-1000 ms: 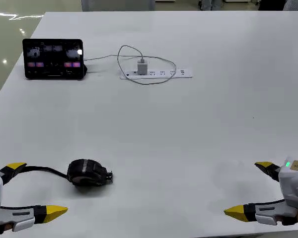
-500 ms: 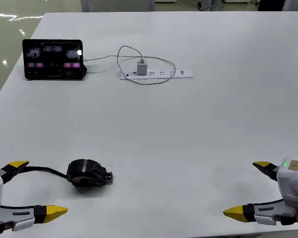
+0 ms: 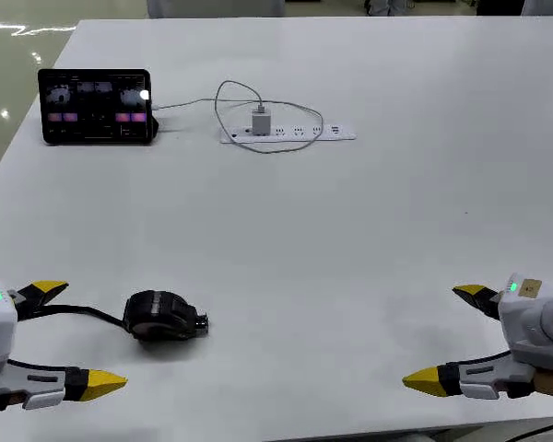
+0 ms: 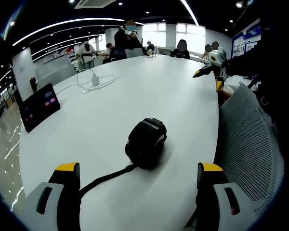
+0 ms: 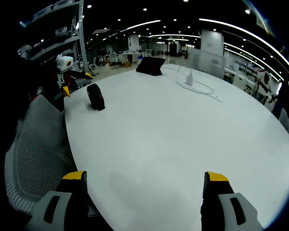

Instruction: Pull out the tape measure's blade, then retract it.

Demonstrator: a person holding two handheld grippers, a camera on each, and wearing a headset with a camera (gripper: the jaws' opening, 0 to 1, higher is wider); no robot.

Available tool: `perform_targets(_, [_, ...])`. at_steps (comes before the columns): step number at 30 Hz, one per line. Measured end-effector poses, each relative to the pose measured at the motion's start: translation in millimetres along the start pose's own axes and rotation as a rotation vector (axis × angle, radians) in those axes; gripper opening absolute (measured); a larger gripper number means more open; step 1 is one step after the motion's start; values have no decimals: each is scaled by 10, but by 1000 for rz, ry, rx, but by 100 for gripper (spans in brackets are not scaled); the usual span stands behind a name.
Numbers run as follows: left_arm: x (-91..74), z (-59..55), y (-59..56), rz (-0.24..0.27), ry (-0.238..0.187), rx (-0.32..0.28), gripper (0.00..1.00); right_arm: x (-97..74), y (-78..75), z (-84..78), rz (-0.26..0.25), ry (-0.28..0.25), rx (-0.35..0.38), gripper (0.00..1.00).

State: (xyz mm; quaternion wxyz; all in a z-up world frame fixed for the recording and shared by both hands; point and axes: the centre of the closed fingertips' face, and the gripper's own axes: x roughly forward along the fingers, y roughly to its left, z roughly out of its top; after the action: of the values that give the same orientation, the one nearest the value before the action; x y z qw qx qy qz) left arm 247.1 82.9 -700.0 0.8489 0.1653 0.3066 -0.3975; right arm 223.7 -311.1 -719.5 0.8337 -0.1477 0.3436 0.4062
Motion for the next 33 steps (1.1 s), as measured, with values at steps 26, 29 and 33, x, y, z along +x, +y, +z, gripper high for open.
perform_targets(26, [368, 297, -239, -231, 170, 233, 98, 338, 194, 371, 117, -6, -182, 99])
perform_targets(29, [410, 279, -269, -251, 199, 266, 95, 380, 219, 432, 126, -14, -192, 99])
perform_targets(33, [465, 260, -290, -267, 231, 304, 92, 442, 285, 509, 146, -18, -212, 99])
